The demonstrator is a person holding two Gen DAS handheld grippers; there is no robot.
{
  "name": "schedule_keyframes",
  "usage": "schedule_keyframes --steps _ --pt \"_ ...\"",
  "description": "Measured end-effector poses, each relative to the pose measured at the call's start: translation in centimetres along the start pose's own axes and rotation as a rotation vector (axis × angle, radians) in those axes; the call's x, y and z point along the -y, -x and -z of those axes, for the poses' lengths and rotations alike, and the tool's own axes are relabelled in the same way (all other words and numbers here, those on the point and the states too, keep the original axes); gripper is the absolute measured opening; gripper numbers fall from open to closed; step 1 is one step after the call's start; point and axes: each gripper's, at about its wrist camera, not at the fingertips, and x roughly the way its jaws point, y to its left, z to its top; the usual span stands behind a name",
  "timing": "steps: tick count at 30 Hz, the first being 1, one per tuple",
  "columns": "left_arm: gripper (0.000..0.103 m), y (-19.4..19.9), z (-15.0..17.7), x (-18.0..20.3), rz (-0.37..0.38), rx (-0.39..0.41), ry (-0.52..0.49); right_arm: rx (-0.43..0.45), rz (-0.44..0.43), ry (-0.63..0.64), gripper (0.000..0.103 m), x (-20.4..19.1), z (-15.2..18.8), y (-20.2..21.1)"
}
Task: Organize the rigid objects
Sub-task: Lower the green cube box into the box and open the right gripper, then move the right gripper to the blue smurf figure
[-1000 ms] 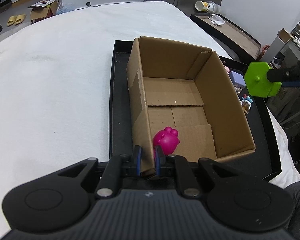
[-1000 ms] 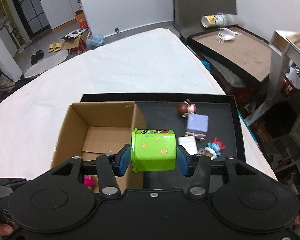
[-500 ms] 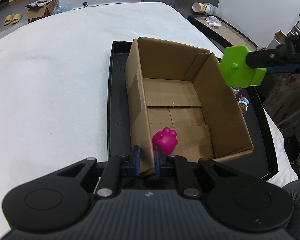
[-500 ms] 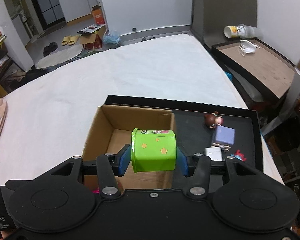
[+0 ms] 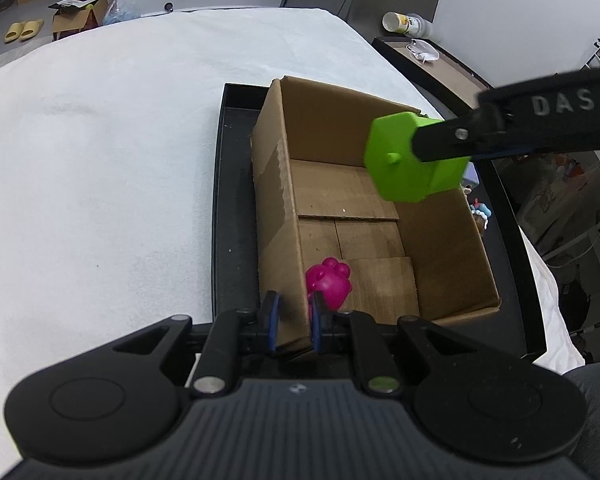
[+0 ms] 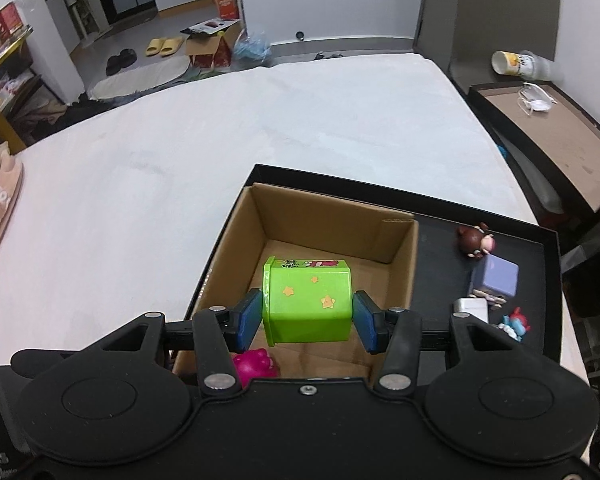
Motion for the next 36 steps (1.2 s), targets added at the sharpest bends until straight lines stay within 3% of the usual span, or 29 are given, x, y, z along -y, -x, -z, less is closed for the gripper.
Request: schedule_keyframes --steps 15,36 --pt "0.014 0.2 0.0 -0.2 0.0 0.003 0.012 0.035 -0.015 -0.031 0.059 -0.1 -0.5 0.8" --pt "0.014 0.2 -0.1 0.5 -0.045 -0.006 0.001 0.053 0.039 -0.166 0.067 8.9 3.0 2.3"
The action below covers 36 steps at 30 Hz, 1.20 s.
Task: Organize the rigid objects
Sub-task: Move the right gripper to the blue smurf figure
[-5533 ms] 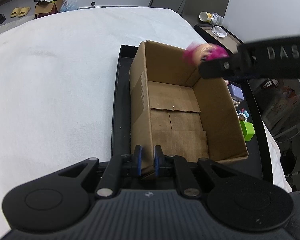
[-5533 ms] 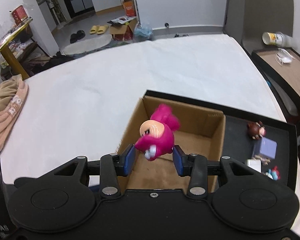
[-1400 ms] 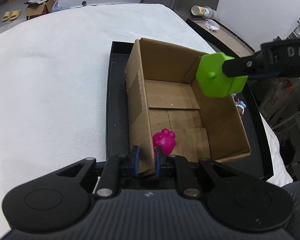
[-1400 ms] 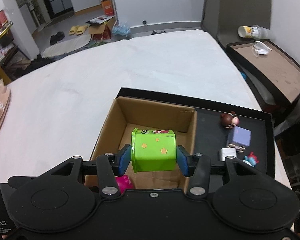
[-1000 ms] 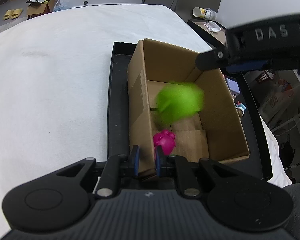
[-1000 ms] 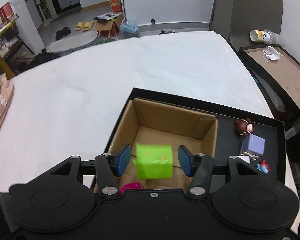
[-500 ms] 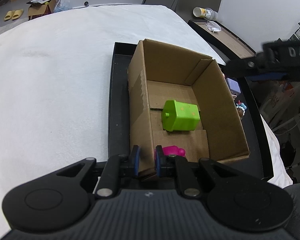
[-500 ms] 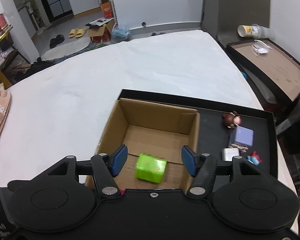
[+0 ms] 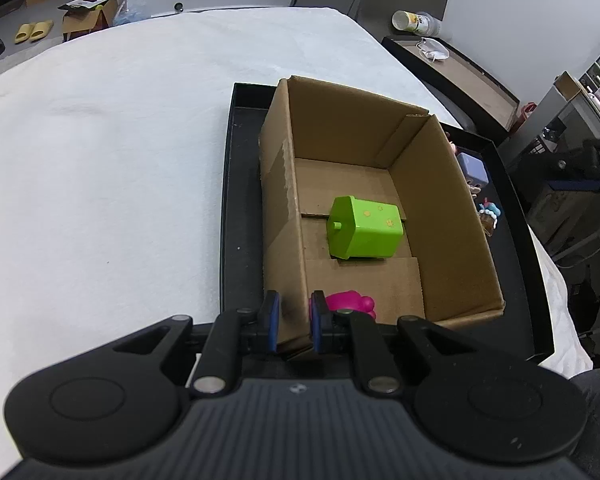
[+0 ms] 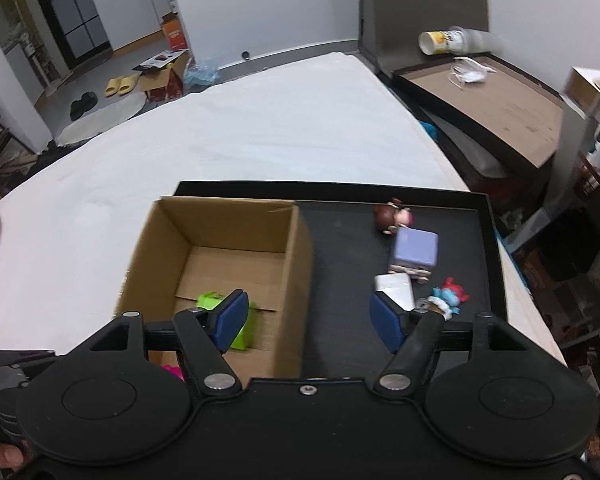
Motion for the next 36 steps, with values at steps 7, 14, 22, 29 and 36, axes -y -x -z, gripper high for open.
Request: schedule_keyframes --steps 7,14,22,29,36 --pt "0.014 0.0 0.0 0.3 -0.02 -0.005 0.0 0.006 0.003 -0.04 0.068 3.0 0.6 -0.2" --pt "0.014 -0.1 -0.1 0.8 -0.046 -0.012 0.005 0.006 -0.002 -0.07 0.068 6.0 1.6 -0.6" --pt "0.014 -0.1 0.0 1.4 -0.091 -0.016 -0.01 0.002 -0.016 -0.106 0.068 9.1 2.6 -1.7" --pt "0.014 -0.4 -0.2 1.9 -0.126 -0.03 -0.002 -0.005 -0.029 -0.147 0.068 11.5 3.2 -3.2" --pt "0.014 -0.7 -0.3 2.3 -0.159 -0.043 0.004 -0.014 -0.033 -0.19 0.068 13.7 3.4 -5.1"
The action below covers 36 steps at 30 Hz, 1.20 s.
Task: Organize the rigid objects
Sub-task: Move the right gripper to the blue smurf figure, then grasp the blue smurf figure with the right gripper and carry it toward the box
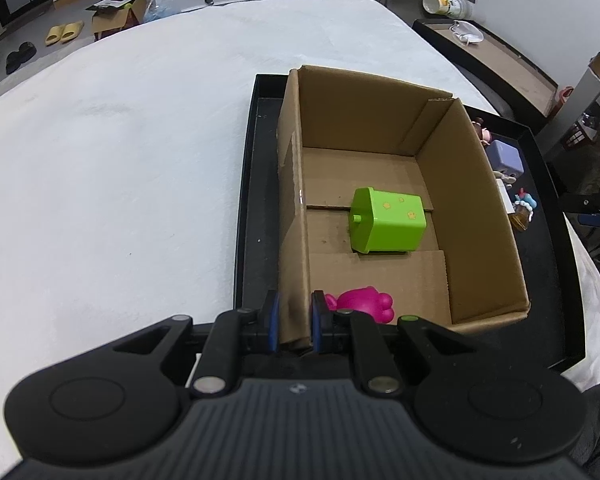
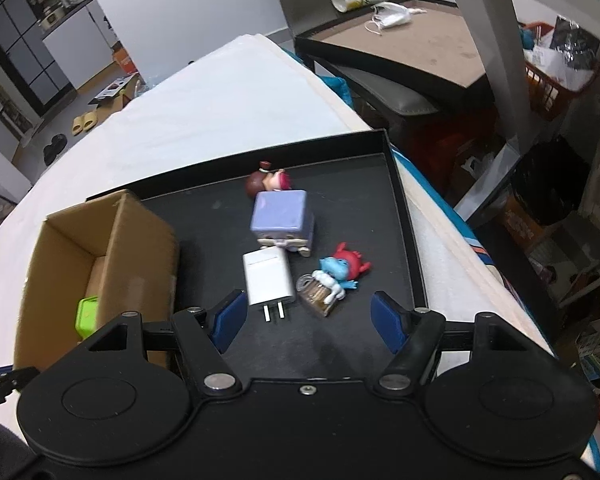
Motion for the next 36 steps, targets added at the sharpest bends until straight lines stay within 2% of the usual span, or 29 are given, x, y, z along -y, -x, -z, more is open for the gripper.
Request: schedule_keyframes --steps 16,23,25,30,35,36 --pt "0.014 -1.0 -0.4 1.1 -0.076 -0.033 -0.009 -0.039 0.048 -0.053 0.067 1.4 -1.2 -5.0" --pt "0.014 -1.0 -0.5 1.5 -0.098 -0.035 -0.013 -0.051 0.11 -0.021 0.066 0.7 -1.1 -6.7" --pt "0.014 -1.0 -0.4 1.5 -0.1 -0.035 -0.013 -0.063 0.134 -0.017 0.06 0.6 -0.9 -7.2" --pt "0.014 -0.9 -0.4 1.6 -0.098 -0.032 -0.012 -0.075 0.142 0.028 0.058 0.0 -0.3 -7.2" --pt "0.013 -0.7 -0.4 1.4 -0.092 -0.03 -0.008 -0.127 0.14 0.111 0.037 -1.2 0.9 -7.0" --pt "0.013 -0.7 -0.4 1.4 -0.09 -0.028 -0.008 -0.127 0.143 0.123 0.029 -1.4 1.1 -6.9"
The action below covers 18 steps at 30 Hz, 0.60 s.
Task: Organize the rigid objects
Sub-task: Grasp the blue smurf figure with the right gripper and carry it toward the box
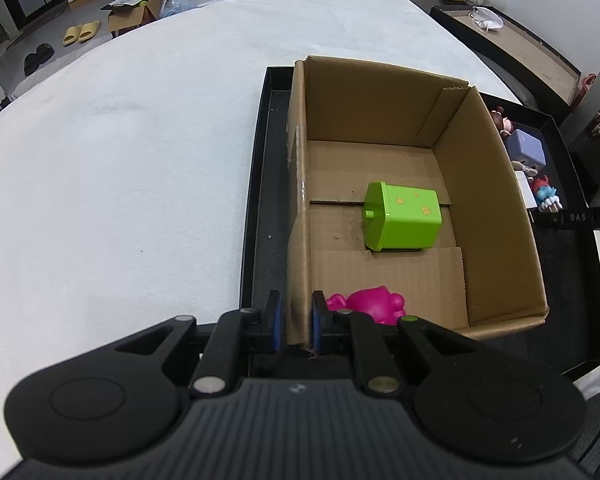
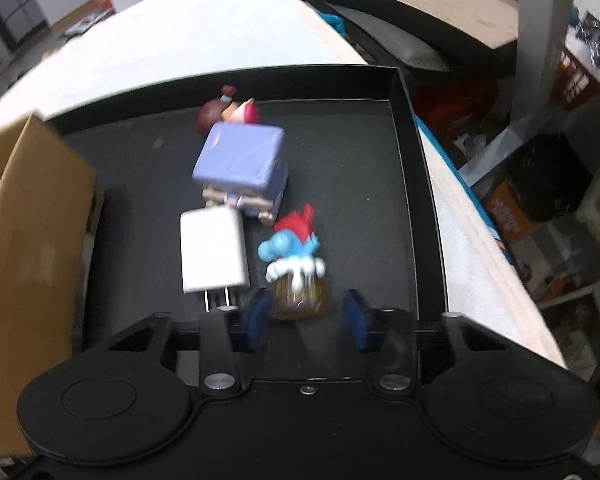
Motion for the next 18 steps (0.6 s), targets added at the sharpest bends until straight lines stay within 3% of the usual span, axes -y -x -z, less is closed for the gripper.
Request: schedule_keyframes --steps 3,18 --pt "0.013 0.2 0.1 -0.2 0.009 0.007 0.001 -0.018 -0.041 -0.041 0.028 0.3 0.4 0.5" --pt "0.014 0.9 0.4 -0.7 0.043 0.026 0.006 0.054 -0.068 -0.047 0.025 0.5 0.6 5.7"
